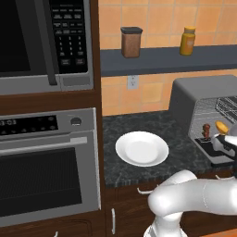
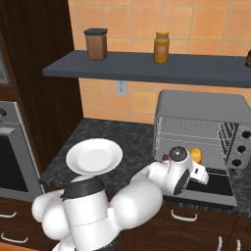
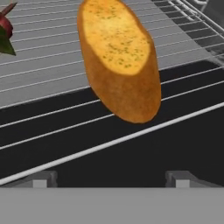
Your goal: Pick up the kebab skewer and baguette bread, and place them inside the toaster oven. Close the toaster oven door and start by setting the timer.
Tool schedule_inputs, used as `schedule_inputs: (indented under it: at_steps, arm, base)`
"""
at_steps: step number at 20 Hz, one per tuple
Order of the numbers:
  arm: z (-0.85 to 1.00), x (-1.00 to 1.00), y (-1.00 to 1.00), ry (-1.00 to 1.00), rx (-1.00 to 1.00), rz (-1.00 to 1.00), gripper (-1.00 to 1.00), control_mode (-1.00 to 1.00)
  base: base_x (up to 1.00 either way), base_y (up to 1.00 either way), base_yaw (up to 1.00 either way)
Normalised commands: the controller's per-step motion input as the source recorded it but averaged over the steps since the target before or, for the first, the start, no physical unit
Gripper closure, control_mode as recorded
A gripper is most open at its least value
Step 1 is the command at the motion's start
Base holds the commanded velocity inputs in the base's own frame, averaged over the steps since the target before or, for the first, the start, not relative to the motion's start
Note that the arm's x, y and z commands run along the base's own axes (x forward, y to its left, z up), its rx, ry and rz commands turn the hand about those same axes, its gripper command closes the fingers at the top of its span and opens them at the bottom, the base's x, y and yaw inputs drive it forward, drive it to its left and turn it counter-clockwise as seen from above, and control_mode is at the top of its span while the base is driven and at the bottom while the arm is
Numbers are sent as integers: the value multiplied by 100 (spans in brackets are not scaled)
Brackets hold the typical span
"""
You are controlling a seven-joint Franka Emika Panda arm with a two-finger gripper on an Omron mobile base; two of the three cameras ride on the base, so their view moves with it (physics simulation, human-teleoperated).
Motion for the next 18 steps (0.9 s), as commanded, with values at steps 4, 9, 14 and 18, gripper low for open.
schedule_inputs:
  at_steps: [4,9,14,18]
  arm:
    - [0,9,0,0,0,-5,-100,-100]
    - [0,34,0,1,3,-12,-100,-100]
    - [0,52,0,1,8,-16,-100,-100]
    - [0,29,0,0,14,-15,-100,-100]
  base:
    - [0,0,0]
    - [0,0,0]
    - [0,0,0]
    - [0,0,0]
